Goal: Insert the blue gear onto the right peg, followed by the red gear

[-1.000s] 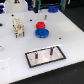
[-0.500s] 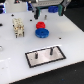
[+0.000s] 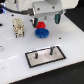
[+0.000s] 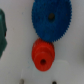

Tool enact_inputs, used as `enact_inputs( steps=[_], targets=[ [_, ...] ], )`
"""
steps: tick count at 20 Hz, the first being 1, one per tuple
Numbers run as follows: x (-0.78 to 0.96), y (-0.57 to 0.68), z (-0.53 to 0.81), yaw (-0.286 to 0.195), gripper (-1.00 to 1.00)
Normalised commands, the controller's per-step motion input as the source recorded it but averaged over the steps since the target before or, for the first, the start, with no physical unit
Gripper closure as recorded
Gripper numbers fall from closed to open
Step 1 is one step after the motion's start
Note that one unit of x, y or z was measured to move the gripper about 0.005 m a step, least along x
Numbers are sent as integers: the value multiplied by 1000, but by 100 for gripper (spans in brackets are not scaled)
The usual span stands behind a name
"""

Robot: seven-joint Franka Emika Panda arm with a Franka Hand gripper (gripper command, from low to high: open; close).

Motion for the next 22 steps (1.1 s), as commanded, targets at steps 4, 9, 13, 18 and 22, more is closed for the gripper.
enact_inputs(
  steps=[4,9,13,18,22],
  targets=[
    [-172,15,-443,0,-100],
    [-242,37,-370,0,-100],
    [-302,-64,-261,0,-100],
    [-363,8,-203,0,100],
    [-304,3,-132,0,100]
  ],
)
